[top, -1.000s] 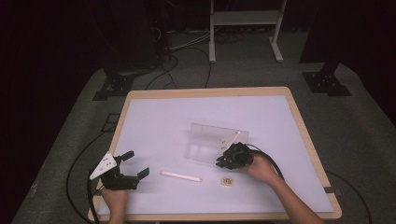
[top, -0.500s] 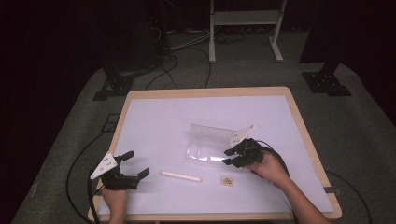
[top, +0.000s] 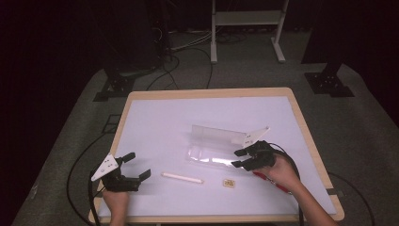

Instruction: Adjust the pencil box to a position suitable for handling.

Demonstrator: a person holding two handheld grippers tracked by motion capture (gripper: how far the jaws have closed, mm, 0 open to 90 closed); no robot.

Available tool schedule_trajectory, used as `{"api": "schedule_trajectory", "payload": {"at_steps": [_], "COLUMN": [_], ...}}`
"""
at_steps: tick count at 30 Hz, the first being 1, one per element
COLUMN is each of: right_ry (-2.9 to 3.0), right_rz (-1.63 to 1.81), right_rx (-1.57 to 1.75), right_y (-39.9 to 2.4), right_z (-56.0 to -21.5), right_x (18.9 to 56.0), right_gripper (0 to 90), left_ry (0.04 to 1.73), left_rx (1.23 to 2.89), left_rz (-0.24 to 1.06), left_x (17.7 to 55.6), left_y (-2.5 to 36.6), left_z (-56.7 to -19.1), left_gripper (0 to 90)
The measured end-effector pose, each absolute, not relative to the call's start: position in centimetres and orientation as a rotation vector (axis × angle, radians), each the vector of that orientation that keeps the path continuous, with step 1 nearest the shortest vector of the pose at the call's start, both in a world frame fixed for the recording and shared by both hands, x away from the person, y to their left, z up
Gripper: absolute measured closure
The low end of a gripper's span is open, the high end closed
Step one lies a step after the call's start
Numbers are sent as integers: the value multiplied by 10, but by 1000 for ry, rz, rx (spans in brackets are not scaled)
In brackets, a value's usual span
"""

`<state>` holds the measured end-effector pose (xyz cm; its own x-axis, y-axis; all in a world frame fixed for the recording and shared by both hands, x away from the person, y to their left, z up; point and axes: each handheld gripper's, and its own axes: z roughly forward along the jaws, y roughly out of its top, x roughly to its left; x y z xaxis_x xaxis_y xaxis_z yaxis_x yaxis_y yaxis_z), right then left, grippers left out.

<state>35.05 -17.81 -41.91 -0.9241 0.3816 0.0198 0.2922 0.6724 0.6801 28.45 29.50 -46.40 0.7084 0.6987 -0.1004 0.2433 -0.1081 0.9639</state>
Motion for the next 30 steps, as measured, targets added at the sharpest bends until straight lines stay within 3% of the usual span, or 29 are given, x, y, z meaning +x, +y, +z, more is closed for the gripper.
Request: {"api": "schedule_trajectory", "payload": {"at_steps": [30], "right_ry": [2697], "right_rz": [1122], "right_rx": [694], "right_y": [-229], "right_z": [-423], "right_x": [326], "right_gripper": [476], "left_ry": [761], "left_rx": [1683], "left_rz": [465], "left_x": [284], "left_y": [295], "left_z": [-464], "left_gripper": [0]}}
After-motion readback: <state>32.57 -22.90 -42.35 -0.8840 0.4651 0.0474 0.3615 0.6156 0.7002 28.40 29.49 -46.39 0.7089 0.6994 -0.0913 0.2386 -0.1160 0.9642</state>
